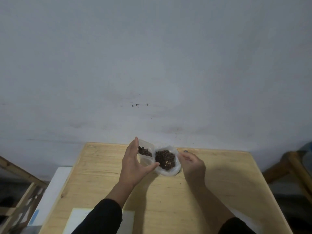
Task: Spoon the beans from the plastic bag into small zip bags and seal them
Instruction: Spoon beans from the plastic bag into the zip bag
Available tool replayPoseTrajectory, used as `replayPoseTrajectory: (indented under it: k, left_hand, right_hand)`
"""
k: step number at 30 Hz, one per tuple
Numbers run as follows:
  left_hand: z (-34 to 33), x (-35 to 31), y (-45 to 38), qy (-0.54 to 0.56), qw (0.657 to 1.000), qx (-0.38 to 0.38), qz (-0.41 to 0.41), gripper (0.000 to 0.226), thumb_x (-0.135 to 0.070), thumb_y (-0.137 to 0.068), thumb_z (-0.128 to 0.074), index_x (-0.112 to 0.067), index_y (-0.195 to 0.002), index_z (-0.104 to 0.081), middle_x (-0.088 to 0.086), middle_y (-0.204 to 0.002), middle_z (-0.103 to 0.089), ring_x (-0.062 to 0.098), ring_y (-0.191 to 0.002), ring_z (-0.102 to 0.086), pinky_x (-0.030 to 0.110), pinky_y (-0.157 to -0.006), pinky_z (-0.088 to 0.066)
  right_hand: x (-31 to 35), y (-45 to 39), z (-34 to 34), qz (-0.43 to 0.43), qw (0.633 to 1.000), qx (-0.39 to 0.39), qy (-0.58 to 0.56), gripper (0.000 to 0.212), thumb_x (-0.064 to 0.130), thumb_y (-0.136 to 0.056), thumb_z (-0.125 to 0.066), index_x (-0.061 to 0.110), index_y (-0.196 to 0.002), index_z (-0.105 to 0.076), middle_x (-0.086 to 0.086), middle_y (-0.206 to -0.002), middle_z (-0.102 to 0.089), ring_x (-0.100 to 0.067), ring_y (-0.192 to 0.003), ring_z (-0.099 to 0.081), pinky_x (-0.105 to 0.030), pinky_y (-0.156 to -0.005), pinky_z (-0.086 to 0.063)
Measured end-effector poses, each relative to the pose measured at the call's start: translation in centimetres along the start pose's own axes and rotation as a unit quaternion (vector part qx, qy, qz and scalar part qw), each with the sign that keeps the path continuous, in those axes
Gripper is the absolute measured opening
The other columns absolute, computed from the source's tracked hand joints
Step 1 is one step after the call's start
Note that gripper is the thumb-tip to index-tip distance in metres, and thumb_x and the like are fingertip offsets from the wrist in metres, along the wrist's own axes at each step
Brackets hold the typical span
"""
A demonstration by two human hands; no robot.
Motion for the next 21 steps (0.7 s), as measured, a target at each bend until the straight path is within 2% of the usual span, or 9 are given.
replayPoseTrajectory:
  k: [2, 4, 9, 13, 17, 19, 21]
  left_hand:
    - [0.2, -0.4, 0.0, 0.001, 1.0, -0.007, -0.012, 0.117, -0.044, -0.055, -0.087, -0.018, -0.148, -0.02, -0.007, -0.143, -0.034, -0.001, -0.13, -0.026, 0.017, -0.107, -0.025]
    - [0.5, -0.9, 0.0, 0.005, 1.0, 0.0, -0.024, 0.117, -0.044, -0.055, -0.087, -0.02, -0.148, -0.02, -0.014, -0.139, -0.03, 0.001, -0.131, -0.029, 0.018, -0.107, -0.028]
    - [1.4, -2.1, 0.1, 0.026, 0.998, 0.001, -0.065, 0.116, -0.046, -0.057, -0.085, -0.022, -0.148, -0.018, -0.016, -0.141, -0.029, 0.005, -0.133, -0.032, 0.022, -0.107, -0.032]
    - [2.2, -2.5, 0.3, 0.027, 0.997, 0.007, -0.076, 0.117, -0.046, -0.055, -0.086, -0.023, -0.148, -0.017, -0.002, -0.146, -0.035, 0.007, -0.136, -0.029, 0.017, -0.108, -0.027]
    - [2.6, -2.8, 0.4, 0.036, 0.996, 0.015, -0.077, 0.125, -0.049, -0.049, -0.087, -0.02, -0.149, -0.018, -0.003, -0.146, -0.035, 0.007, -0.136, -0.03, 0.019, -0.108, -0.029]
    - [2.9, -3.2, 0.4, 0.04, 0.996, 0.021, -0.075, 0.127, -0.049, -0.047, -0.088, -0.019, -0.149, -0.018, -0.003, -0.146, -0.034, 0.007, -0.136, -0.029, 0.02, -0.109, -0.029]
    - [3.2, -3.4, 0.4, 0.041, 0.996, 0.023, -0.076, 0.128, -0.049, -0.045, -0.088, -0.019, -0.149, -0.019, -0.002, -0.146, -0.035, 0.01, -0.135, -0.031, 0.023, -0.109, -0.031]
  right_hand:
    - [3.2, 0.9, -0.8, 0.022, 0.991, 0.098, -0.089, 0.012, 0.011, -0.08, -0.072, 0.008, -0.092, -0.073, 0.003, -0.083, -0.072, -0.001, -0.074, -0.066, -0.009, -0.071, -0.049]
    - [5.3, 1.4, -1.1, 0.021, 0.98, 0.167, -0.109, 0.015, 0.014, -0.08, -0.072, 0.012, -0.095, -0.073, 0.004, -0.087, -0.073, -0.001, -0.08, -0.067, -0.012, -0.074, -0.051]
    - [7.8, 2.1, -1.2, 0.086, 0.966, 0.244, -0.022, 0.016, 0.019, -0.082, -0.07, 0.019, -0.097, -0.074, 0.006, -0.095, -0.071, 0.0, -0.086, -0.065, -0.009, -0.075, -0.049]
    - [8.5, 2.3, -0.9, 0.135, 0.962, 0.225, 0.077, 0.011, 0.021, -0.084, -0.067, 0.021, -0.091, -0.074, 0.008, -0.084, -0.072, 0.001, -0.078, -0.065, -0.007, -0.07, -0.047]
    - [9.2, 2.2, -0.7, 0.173, 0.96, 0.19, 0.112, 0.008, 0.02, -0.079, -0.067, 0.021, -0.079, -0.075, 0.009, -0.072, -0.072, -0.001, -0.068, -0.066, -0.011, -0.064, -0.048]
    - [9.6, 2.1, -0.4, 0.172, 0.959, 0.2, 0.102, 0.004, 0.024, -0.076, -0.071, 0.022, -0.075, -0.075, 0.007, -0.069, -0.072, -0.004, -0.066, -0.066, -0.014, -0.063, -0.049]
    - [10.1, 2.1, 0.0, 0.171, 0.952, 0.235, 0.097, 0.012, 0.031, -0.07, -0.08, 0.023, -0.077, -0.074, 0.006, -0.07, -0.072, -0.006, -0.066, -0.066, -0.013, -0.065, -0.05]
Point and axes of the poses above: each hand's wrist, its own y-axis away from the middle knuckle, its own z-axis out of the back of the hand, x = y × z, the point moved 2 cm from there along -y, towards the middle knuckle
